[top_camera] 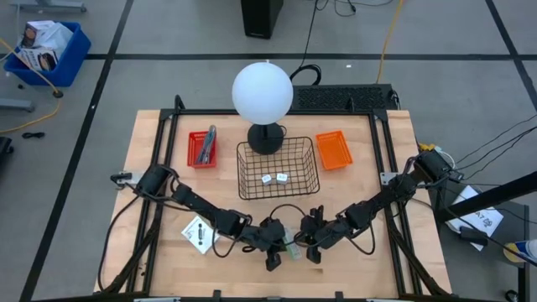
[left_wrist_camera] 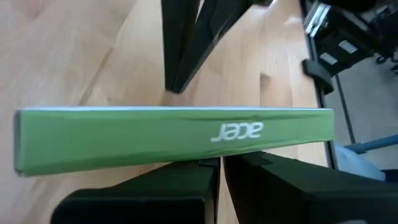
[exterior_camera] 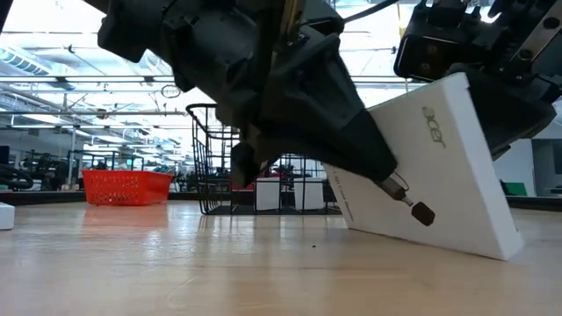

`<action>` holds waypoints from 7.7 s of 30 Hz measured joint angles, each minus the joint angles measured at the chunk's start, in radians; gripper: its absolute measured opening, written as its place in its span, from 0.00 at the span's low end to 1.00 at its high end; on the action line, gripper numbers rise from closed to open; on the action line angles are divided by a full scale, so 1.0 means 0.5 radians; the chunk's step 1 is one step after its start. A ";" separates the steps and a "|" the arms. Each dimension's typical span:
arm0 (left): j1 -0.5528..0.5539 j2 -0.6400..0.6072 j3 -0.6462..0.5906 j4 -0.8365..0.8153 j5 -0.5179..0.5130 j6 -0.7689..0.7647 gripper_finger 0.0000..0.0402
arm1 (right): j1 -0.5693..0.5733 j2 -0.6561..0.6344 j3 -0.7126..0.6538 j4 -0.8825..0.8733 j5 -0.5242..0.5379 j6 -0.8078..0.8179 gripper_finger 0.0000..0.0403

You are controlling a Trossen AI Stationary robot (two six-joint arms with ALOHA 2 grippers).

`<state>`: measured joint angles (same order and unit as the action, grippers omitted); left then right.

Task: Pick and place items into bin
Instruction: Put the right card reader box into the orange bin

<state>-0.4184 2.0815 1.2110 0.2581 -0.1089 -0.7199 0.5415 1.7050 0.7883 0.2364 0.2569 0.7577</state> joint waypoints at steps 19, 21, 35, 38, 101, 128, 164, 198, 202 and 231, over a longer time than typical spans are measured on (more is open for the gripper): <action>0.047 -0.001 0.007 0.088 0.025 0.014 0.06 | 0.000 -0.001 0.000 0.075 -0.044 -0.001 0.00; 0.047 -0.001 0.008 0.084 0.041 0.015 0.06 | 0.000 -0.001 0.000 0.080 -0.045 -0.004 0.00; 0.022 -0.002 0.008 0.048 0.056 0.010 0.06 | 0.007 -0.001 0.000 0.091 -0.050 -0.011 0.00; 0.022 -0.002 0.008 0.047 0.056 0.010 0.06 | 0.007 -0.001 0.000 0.089 -0.049 -0.030 0.00; -0.561 -0.923 -0.705 0.530 -0.557 1.008 0.06 | -0.074 -1.102 -0.001 0.005 -0.351 -0.845 0.00; -0.649 -1.416 -1.286 0.905 -0.307 1.429 0.06 | -0.228 -0.124 1.250 -1.672 -0.097 0.291 0.00; -0.406 -1.418 -1.931 1.879 -0.316 1.464 0.06 | -0.159 0.254 1.585 -2.130 -0.224 0.799 0.00; -0.406 -1.418 -1.931 1.844 -0.315 1.387 0.06 | -0.205 0.252 1.465 -1.964 -0.307 0.676 0.51; -0.406 -1.418 -1.931 1.842 -0.315 1.386 0.06 | -0.208 0.252 1.350 -1.826 -0.338 0.684 0.51; -0.406 -1.418 -1.931 1.830 -0.316 1.371 0.06 | -0.219 0.143 1.085 -1.551 -0.415 0.670 0.09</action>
<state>-0.6212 1.3724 0.2457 1.1733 -0.2668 -0.0345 0.4320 1.7766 1.3308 -0.5392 0.0495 1.0927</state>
